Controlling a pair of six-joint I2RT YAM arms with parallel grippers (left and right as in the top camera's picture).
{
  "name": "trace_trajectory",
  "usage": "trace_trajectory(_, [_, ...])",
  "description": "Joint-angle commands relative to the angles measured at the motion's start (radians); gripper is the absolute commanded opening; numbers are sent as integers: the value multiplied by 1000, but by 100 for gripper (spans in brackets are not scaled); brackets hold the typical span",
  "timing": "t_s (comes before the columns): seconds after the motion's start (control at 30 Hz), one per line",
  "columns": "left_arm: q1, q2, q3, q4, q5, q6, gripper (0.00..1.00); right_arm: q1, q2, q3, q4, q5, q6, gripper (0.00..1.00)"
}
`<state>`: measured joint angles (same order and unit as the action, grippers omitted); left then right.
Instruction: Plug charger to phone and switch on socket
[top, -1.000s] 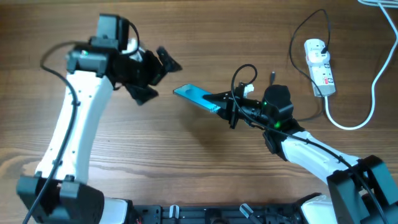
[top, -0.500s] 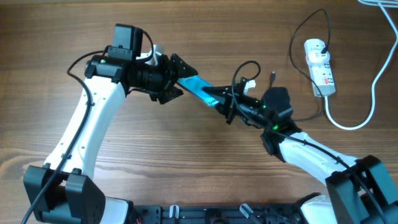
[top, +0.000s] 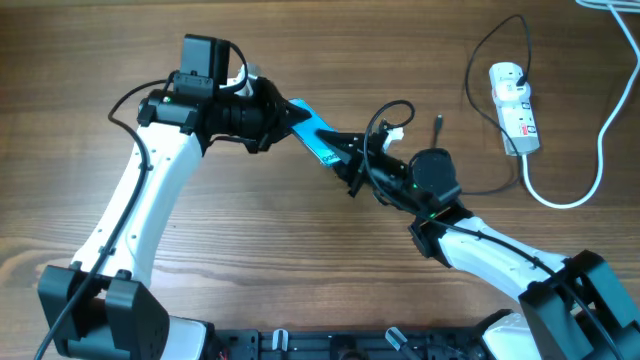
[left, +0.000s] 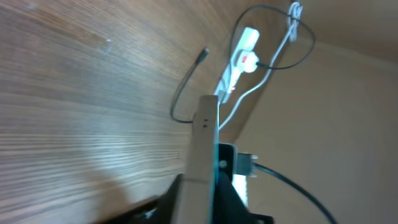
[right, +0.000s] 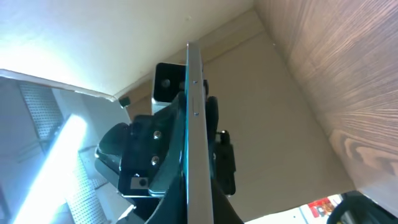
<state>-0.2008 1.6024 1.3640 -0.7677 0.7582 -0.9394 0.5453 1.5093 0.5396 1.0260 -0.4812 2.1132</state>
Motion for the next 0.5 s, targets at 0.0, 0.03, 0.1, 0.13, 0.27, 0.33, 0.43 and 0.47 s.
trace_trajectory(0.0, [-5, -14, -4, 3, -29, -47, 4, 8, -2, 18, -25, -39, -41, 4])
trace_trajectory(0.03, [-4, -14, -4, 9, -17, -70, 4, 8, -2, 18, -53, -39, -42, 4])
trace_trajectory(0.1, [-4, -14, -4, 21, -3, -90, 4, 8, -2, 18, -90, -43, -42, 4])
trace_trajectory(0.13, [-4, -14, -4, 21, 0, -90, 4, 8, -2, 18, -104, -43, -43, 9])
trace_trajectory(0.27, [4, -14, -4, 21, 0, -52, 4, 8, -2, 18, -219, -66, -51, 23])
trace_trajectory(0.33, [26, -14, -4, 16, 2, -22, 4, 7, -2, 18, -306, -43, -156, 22])
trace_trajectory(0.43, [79, -14, -4, 16, 92, 64, 4, 7, -2, 18, -351, 68, -420, 43])
trace_trajectory(0.47, [90, -14, -4, 16, 113, 90, 4, 7, -2, 18, -362, 96, -491, 47])
